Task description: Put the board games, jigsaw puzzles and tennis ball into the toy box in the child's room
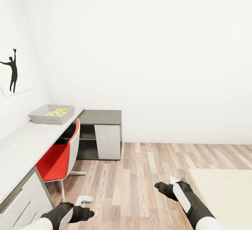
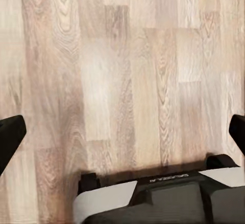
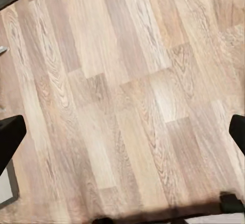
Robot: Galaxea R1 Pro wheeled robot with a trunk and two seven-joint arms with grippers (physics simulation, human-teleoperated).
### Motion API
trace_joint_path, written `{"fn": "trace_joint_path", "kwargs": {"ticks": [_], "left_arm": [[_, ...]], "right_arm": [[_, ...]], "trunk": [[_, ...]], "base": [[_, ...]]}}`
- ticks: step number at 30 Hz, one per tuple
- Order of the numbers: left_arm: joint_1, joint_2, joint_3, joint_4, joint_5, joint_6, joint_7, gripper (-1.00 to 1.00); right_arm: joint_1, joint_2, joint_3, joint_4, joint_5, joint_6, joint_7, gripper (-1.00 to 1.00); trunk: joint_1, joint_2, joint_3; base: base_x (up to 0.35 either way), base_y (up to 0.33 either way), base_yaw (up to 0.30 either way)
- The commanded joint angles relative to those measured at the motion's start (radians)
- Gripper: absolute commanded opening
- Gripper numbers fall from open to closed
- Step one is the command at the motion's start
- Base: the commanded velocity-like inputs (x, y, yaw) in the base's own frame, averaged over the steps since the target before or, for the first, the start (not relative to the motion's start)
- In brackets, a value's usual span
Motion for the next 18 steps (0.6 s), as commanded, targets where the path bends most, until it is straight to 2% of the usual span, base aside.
{"fn": "trace_joint_path", "kwargs": {"ticks": [1,3,6,8,9,12,15,18], "left_arm": [[0.078,-0.002,-0.009,0.102,0.005,-0.132,0.089,1.0],[0.164,0.001,-0.01,0.122,-0.011,-0.213,0.134,1.0],[0.268,0.007,-0.011,0.132,-0.045,-0.335,0.198,1.0],[0.333,0.017,-0.011,0.135,-0.058,-0.407,0.236,1.0],[0.361,0.022,-0.011,0.136,-0.062,-0.435,0.247,1.0],[0.411,0.027,-0.01,0.138,-0.064,-0.473,0.261,1.0],[0.439,0.028,-0.007,0.14,-0.062,-0.481,0.266,1.0],[0.451,0.027,-0.006,0.143,-0.061,-0.48,0.268,1.0]], "right_arm": [[0.016,0.002,0.02,0.149,-0.003,-0.072,-0.007,1.0],[0.048,0.006,0.057,0.281,0.047,-0.156,-0.007,1.0],[0.079,0.015,0.122,0.436,0.169,-0.312,-0.011,1.0],[0.118,0.017,0.139,0.539,0.239,-0.448,-0.012,1.0],[0.138,0.017,0.144,0.583,0.26,-0.518,-0.013,1.0],[0.199,0.013,0.149,0.641,0.284,-0.656,-0.014,1.0],[0.272,0.011,0.151,0.66,0.291,-0.717,-0.015,1.0],[0.313,0.008,0.151,0.667,0.292,-0.738,-0.017,1.0]], "trunk": [[0.0,-0.001,-0.001],[0.0,-0.001,-0.001],[0.0,-0.001,-0.001],[0.0,-0.001,-0.001],[0.0,-0.001,-0.001],[0.0,-0.001,-0.001],[0.0,-0.001,-0.001],[0.0,-0.001,-0.001]], "base": [[0.0,0.0,0.0],[0.0,0.0,0.0],[0.0,0.0,0.0],[0.0,0.0,0.0],[0.0,0.0,0.0],[0.0,0.0,0.0],[0.0,0.0,0.0],[0.0,0.0,0.0]]}}
